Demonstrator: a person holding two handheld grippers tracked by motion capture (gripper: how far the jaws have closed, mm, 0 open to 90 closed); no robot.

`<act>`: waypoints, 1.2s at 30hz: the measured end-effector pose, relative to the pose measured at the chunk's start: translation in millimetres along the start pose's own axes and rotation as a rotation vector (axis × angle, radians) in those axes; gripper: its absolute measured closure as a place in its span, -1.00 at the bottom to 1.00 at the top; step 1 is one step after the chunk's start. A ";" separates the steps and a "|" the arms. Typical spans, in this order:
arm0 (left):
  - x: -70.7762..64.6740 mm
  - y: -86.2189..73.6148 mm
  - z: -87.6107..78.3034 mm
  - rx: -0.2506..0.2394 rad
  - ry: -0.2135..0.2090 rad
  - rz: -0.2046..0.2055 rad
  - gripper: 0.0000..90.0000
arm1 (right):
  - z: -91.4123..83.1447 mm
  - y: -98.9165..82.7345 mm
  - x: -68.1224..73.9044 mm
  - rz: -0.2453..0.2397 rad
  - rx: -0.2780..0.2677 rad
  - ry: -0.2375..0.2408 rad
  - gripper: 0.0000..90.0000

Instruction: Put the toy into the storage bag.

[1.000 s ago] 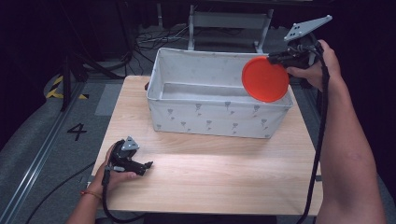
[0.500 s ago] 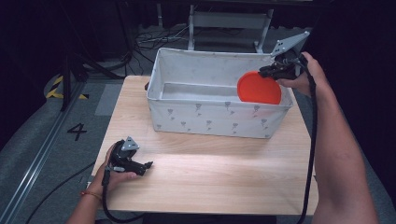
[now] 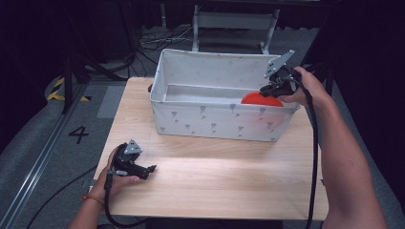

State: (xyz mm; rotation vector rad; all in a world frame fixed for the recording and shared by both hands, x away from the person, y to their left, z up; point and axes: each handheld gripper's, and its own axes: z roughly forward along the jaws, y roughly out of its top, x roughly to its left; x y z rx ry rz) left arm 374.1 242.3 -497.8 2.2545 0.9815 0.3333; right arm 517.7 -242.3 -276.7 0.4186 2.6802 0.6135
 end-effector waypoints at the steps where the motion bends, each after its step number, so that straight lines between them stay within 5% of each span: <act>1: 0.0 0.0 0.0 0.000 0.000 0.000 -0.99 | 1.7 -1.6 -0.3 -0.004 0.024 0.015 0.84; 20: 0.1 0.0 0.0 0.000 0.000 0.000 -0.99 | 24.7 2.7 7.7 -0.078 0.178 0.131 0.83; 26: 0.2 0.0 0.0 0.000 -0.001 0.000 -0.99 | 31.3 1.1 5.7 -0.070 0.249 0.130 0.83; 36: 0.2 0.0 0.0 0.000 -0.001 0.000 -0.99 | 34.2 -7.9 -0.2 -0.023 0.271 0.125 0.76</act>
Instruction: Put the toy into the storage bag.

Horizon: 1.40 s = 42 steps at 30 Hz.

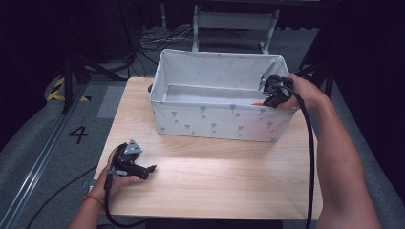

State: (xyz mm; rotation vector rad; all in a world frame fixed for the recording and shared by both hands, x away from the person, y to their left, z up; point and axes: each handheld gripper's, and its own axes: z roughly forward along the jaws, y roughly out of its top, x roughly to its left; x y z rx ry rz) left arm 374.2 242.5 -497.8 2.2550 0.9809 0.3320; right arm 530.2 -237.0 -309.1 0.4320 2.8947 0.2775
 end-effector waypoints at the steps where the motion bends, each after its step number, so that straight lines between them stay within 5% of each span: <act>1: -0.1 0.0 0.0 0.000 0.000 0.000 -0.99 | -0.7 -1.5 -0.8 0.006 0.000 -0.005 0.71; 6: -0.2 0.0 0.0 0.000 0.001 0.000 -0.99 | -5.1 -5.3 -0.9 0.037 -0.010 -0.045 0.51; 12: -0.2 0.0 0.0 -0.001 0.001 0.000 -0.99 | -14.0 -9.9 1.7 0.056 -0.108 -0.064 0.37; 18: -0.1 0.0 0.0 0.000 0.001 0.000 -0.99 | -25.4 -27.1 6.1 0.173 -0.310 -0.108 0.02; 26: -0.2 -0.1 0.0 -0.001 0.001 0.000 -0.99 | -37.4 -41.0 23.2 0.236 -0.489 -0.154 -0.20; 32: -0.2 0.0 0.0 -0.001 0.001 0.000 -0.99 | -42.8 -46.7 36.2 0.280 -0.522 -0.212 -0.41; 42: -0.1 0.0 0.0 -0.001 0.001 0.000 -0.99 | -53.0 -59.6 50.1 0.350 -0.567 -0.266 -0.48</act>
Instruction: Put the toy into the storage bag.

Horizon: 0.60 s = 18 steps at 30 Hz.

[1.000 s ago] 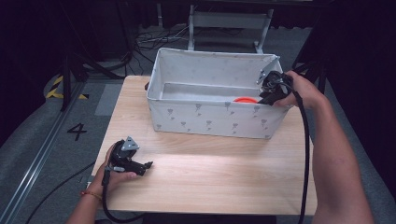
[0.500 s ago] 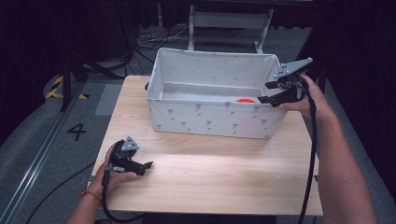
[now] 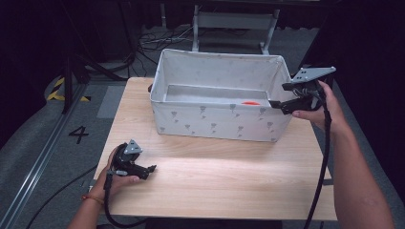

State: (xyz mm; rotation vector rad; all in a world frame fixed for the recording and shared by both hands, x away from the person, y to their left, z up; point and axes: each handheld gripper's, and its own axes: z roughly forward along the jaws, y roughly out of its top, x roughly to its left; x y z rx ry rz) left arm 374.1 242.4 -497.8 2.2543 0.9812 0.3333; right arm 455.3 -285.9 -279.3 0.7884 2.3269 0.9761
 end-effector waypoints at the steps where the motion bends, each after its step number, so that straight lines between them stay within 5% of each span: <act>1: 0.1 0.0 0.0 0.000 0.000 0.000 -0.99 | -3.0 -1.2 0.4 0.003 -0.006 -0.004 -0.48; 9: 0.1 0.0 -0.1 0.001 0.000 0.000 -0.99 | -18.7 -8.7 7.5 0.025 -0.032 -0.011 -0.44; 18: -0.1 -0.1 -0.1 0.000 0.001 0.000 -0.99 | -33.1 -18.9 25.7 -0.039 0.001 -0.068 -0.45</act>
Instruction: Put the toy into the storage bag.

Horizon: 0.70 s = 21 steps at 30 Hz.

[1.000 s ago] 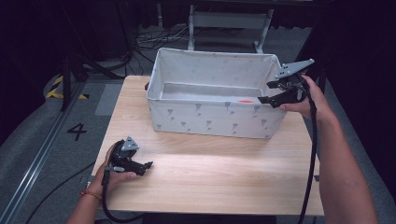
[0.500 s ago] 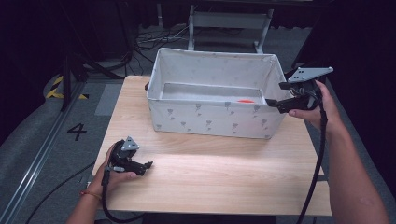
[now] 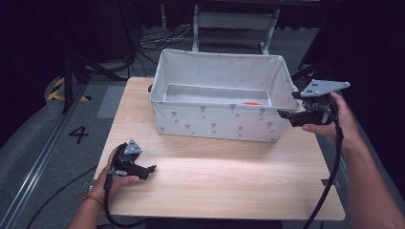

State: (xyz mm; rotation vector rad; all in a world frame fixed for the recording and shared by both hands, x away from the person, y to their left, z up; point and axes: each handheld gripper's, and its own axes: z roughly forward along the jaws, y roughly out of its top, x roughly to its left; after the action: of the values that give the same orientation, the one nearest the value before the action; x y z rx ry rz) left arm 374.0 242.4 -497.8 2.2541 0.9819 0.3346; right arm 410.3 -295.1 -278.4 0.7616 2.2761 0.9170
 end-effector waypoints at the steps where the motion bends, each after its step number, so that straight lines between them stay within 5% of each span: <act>1: 0.0 0.0 0.0 0.000 0.000 0.000 -0.99 | 0.0 0.0 0.0 0.000 0.000 0.000 -0.45; 15: 0.0 -0.1 -0.3 0.003 -0.001 0.000 -0.99 | -14.4 -27.4 21.6 -0.052 0.001 -0.088 -0.55; 21: 0.0 -0.1 -0.2 0.003 -0.001 0.000 -0.99 | -13.4 -45.0 27.3 -0.061 0.031 -0.078 -0.55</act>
State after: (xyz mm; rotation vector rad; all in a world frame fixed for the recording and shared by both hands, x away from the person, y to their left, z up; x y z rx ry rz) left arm 373.8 242.6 -497.7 2.2563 0.9826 0.3326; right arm 369.6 -309.4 -311.5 0.7245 2.2375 0.8115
